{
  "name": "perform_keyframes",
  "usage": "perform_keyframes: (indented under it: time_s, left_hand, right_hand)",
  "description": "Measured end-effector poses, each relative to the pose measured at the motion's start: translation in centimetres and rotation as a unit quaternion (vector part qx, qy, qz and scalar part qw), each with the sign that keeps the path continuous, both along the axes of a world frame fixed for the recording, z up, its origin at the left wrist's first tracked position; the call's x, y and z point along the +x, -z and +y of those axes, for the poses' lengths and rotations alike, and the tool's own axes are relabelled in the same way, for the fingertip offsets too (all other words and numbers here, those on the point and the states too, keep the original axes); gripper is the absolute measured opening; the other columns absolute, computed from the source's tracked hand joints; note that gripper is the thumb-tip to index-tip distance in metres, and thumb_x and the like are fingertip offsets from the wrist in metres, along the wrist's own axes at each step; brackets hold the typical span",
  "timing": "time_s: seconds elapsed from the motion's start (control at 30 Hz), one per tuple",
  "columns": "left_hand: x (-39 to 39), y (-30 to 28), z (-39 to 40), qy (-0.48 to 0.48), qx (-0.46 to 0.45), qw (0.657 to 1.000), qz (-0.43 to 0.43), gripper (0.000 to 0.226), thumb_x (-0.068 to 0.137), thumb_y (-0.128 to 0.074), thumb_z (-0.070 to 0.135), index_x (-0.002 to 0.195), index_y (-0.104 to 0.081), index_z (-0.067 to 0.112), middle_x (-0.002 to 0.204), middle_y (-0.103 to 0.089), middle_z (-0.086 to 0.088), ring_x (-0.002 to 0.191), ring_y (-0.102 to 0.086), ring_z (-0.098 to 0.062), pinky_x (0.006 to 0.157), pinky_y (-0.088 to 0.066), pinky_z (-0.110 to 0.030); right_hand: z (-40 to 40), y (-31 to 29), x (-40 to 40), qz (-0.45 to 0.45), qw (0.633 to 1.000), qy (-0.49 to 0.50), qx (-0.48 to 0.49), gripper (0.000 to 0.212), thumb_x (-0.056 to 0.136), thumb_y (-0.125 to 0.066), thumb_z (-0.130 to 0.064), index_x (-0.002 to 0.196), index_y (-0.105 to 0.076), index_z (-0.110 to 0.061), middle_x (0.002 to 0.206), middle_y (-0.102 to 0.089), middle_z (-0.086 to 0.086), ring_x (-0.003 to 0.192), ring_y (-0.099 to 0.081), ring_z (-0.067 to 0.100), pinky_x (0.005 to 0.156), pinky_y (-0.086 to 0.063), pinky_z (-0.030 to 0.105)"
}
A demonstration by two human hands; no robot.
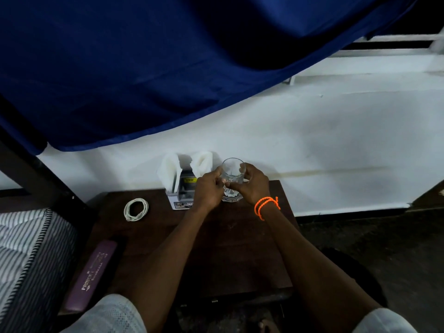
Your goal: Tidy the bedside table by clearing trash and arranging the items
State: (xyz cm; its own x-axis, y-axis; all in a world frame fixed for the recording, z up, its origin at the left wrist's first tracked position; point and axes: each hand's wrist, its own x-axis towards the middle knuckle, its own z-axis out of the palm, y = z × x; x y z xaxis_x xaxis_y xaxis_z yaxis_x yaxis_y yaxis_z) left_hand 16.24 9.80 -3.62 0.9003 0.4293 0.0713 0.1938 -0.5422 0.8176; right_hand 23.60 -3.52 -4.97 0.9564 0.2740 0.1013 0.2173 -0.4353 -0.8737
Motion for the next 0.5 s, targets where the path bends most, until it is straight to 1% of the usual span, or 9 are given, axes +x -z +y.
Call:
perform_keyframes:
  time_s: [0.03,0.07,0.1,0.13,0.17,0.23,0.3,0.4,0.5]
  left_hand:
    - [0.03,0.07,0.00,0.001,0.008,1.000,0.002,0.030,0.099,-0.058,0.006,0.128,-0.067,0.002,0.109,-0.074,-0.019,0.106,-0.069,-0.033,0.078,-0.046,-0.029]
    - [0.07,0.18,0.00,0.005,0.019,1.000,0.005,0.024,0.099,-0.057,0.004,0.119,-0.069,0.001,0.098,-0.073,-0.016,0.100,-0.069,-0.034,0.070,-0.039,-0.026]
    - [0.09,0.25,-0.02,0.008,0.030,0.999,0.009,0.021,0.098,-0.056,0.003,0.114,-0.069,0.001,0.092,-0.071,-0.011,0.095,-0.069,-0.034,0.065,-0.033,-0.023]
    - [0.13,0.24,-0.06,0.009,0.040,0.999,0.012,0.022,0.098,-0.055,0.004,0.115,-0.069,0.001,0.092,-0.071,-0.011,0.094,-0.068,-0.033,0.065,-0.032,-0.023]
    - [0.19,0.26,-0.05,0.008,0.049,0.999,0.011,0.026,0.098,-0.054,0.004,0.121,-0.068,0.002,0.096,-0.073,-0.014,0.095,-0.068,-0.033,0.066,-0.033,-0.024]
    - [0.32,0.29,0.01,0.005,0.064,0.998,0.010,0.037,0.098,-0.053,0.004,0.134,-0.064,0.005,0.108,-0.074,-0.018,0.100,-0.068,-0.034,0.071,-0.036,-0.025]
    - [0.37,0.32,0.05,0.000,0.066,0.998,0.012,0.044,0.097,-0.052,0.001,0.140,-0.060,0.006,0.112,-0.074,-0.020,0.101,-0.068,-0.034,0.073,-0.039,-0.026]
    - [0.37,0.31,-0.04,0.005,0.069,0.997,0.013,0.047,0.097,-0.050,-0.001,0.143,-0.057,0.006,0.113,-0.074,-0.020,0.099,-0.068,-0.034,0.075,-0.044,-0.030]
    - [0.47,0.59,-0.01,0.003,0.072,0.997,0.010,0.047,0.097,-0.050,-0.001,0.143,-0.057,0.007,0.113,-0.074,-0.019,0.100,-0.069,-0.035,0.073,-0.043,-0.028]
  right_hand:
    - [0.04,0.18,0.07,0.001,1.000,0.004,-0.004,0.062,0.058,-0.094,-0.034,0.111,-0.065,-0.017,0.104,-0.072,0.001,0.097,-0.068,0.018,0.086,-0.057,0.036]
    - [0.09,0.37,0.14,0.000,1.000,0.007,-0.007,0.060,0.057,-0.094,-0.035,0.107,-0.065,-0.018,0.101,-0.073,0.001,0.096,-0.069,0.018,0.085,-0.057,0.036]
    - [0.12,0.47,0.21,0.000,1.000,0.009,-0.011,0.058,0.056,-0.093,-0.035,0.104,-0.065,-0.019,0.098,-0.072,0.000,0.095,-0.069,0.018,0.084,-0.057,0.036]
    - [0.12,0.62,0.31,0.002,1.000,0.011,-0.012,0.057,0.056,-0.093,-0.034,0.102,-0.065,-0.019,0.097,-0.072,0.000,0.095,-0.069,0.018,0.084,-0.057,0.035]
    - [0.16,0.66,0.36,0.003,1.000,0.012,-0.014,0.056,0.056,-0.093,-0.033,0.102,-0.065,-0.018,0.098,-0.072,0.000,0.095,-0.069,0.018,0.084,-0.056,0.034]
    - [0.15,0.61,0.36,0.006,1.000,0.014,-0.009,0.058,0.058,-0.095,-0.029,0.106,-0.065,-0.017,0.102,-0.072,0.000,0.097,-0.068,0.017,0.082,-0.054,0.028]
    - [0.31,0.63,0.52,0.009,1.000,0.013,-0.005,0.062,0.058,-0.095,-0.027,0.112,-0.066,-0.016,0.106,-0.072,-0.001,0.099,-0.067,0.016,0.082,-0.051,0.024]
    - [0.42,0.86,0.68,0.013,1.000,0.008,0.005,0.066,0.058,-0.096,-0.025,0.117,-0.067,-0.017,0.110,-0.073,-0.001,0.102,-0.067,0.016,0.084,-0.052,0.025]
    - [0.39,0.99,0.65,0.012,1.000,0.011,0.008,0.067,0.057,-0.096,-0.026,0.117,-0.066,-0.018,0.110,-0.072,-0.002,0.103,-0.067,0.015,0.087,-0.056,0.028]
